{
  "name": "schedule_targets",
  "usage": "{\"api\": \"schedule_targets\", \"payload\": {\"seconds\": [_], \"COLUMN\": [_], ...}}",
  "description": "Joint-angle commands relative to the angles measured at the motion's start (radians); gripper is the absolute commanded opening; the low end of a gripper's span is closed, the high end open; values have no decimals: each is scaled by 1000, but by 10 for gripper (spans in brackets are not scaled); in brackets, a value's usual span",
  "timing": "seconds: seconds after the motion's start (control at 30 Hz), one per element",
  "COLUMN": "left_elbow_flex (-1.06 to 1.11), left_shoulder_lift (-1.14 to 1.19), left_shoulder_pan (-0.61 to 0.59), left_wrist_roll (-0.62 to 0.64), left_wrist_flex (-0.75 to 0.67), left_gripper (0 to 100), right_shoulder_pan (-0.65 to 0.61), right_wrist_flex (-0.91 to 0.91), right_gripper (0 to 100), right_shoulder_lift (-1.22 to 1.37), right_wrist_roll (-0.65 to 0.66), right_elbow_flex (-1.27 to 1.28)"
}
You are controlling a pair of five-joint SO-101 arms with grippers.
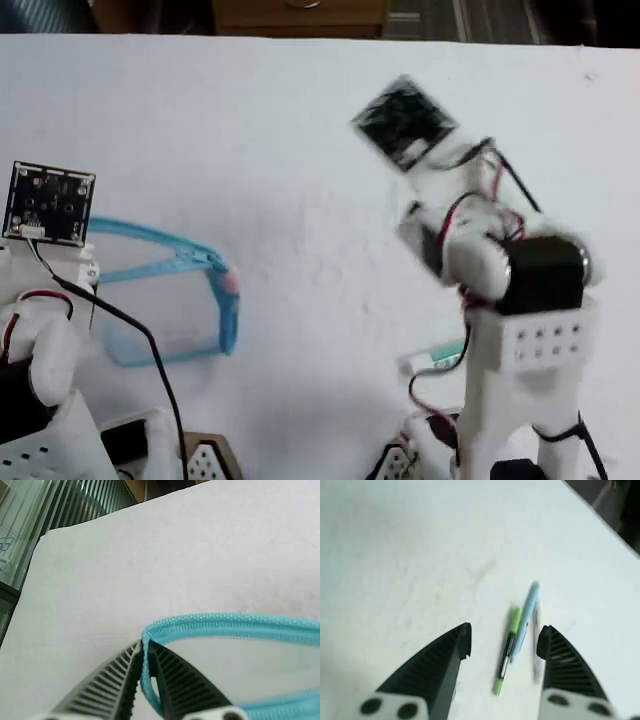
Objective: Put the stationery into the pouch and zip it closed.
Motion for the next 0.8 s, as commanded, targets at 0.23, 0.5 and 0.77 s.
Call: {"api": "schedule_targets", "payload": {"seconds": [0.23,0.5,0.77], "left_elbow_flex": [233,233,239], "left_shoulder_lift": [39,39,39], "left_shoulder_pan": [-8,-8,-8], "left_wrist_roll": [8,8,8], "left_wrist_flex": [23,23,23], "left_gripper": [23,23,23], "right_shoulder_pan": [252,182,182], "right_wrist_flex": [-239,-179,-384], "right_gripper": [215,207,50], "right_shoulder_lift": [166,225,234], "right_wrist_roll": [-95,-448,-804], "right_elbow_flex": [399,566,756]}}
